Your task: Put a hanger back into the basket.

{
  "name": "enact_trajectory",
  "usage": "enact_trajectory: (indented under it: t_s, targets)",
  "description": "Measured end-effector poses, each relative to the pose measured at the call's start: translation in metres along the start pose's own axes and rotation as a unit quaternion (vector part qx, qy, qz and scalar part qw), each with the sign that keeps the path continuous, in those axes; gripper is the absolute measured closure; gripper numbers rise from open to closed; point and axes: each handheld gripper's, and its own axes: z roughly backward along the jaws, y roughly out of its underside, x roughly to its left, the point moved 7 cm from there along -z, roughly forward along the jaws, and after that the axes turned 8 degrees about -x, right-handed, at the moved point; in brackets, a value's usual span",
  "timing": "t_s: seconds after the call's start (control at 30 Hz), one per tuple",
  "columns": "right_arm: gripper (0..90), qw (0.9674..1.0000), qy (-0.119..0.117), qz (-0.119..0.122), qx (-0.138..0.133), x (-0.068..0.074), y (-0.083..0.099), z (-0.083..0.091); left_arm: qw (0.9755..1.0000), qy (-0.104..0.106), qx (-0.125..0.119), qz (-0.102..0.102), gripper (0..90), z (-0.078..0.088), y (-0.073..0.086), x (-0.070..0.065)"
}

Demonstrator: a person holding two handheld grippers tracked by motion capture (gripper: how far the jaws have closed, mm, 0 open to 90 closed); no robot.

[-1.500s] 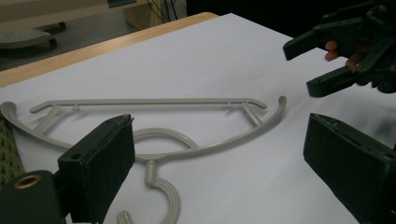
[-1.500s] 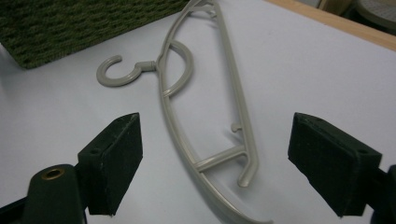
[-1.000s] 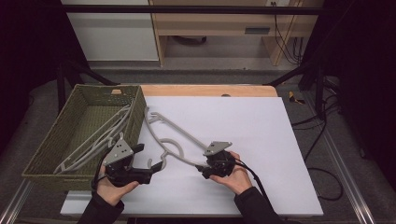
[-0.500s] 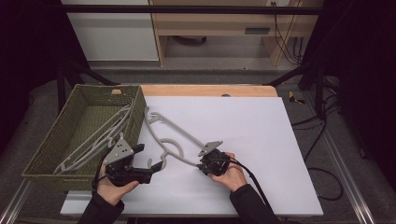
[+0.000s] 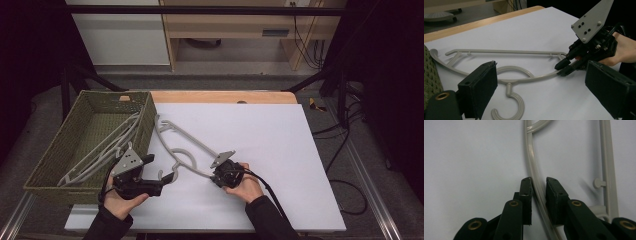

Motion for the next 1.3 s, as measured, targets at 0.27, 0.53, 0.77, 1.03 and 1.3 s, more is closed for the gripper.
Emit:
enact_trajectory:
  t_s: [0.27,0.53,0.77,1.03,1.3]
  targets:
    - [81.5,0.9990,-0.039,-0.008,0.018,0.018,0.002,0.006,1.0000,-0.003,0.001,0.001,10.7,0.001,0.000,0.001]
    - [82.1,0.9984,-0.015,-0.054,0.008,0.034,0.013,0.017,1.0000,-0.004,0.008,0.003,10.8,-0.001,0.003,0.000]
    - [82.1,0.9910,0.041,-0.127,-0.006,0.025,0.026,0.028,0.9999,-0.004,0.009,0.003,10.8,-0.002,0.003,-0.002]
    - [80.9,0.9832,0.009,-0.181,-0.023,0.045,0.023,0.027,0.9998,-0.005,0.018,0.008,11.3,-0.006,0.006,-0.005]
    - [63.6,0.9790,0.013,-0.178,-0.099,0.026,0.010,0.059,0.9988,-0.011,0.036,0.032,13.1,-0.015,0.011,-0.008]
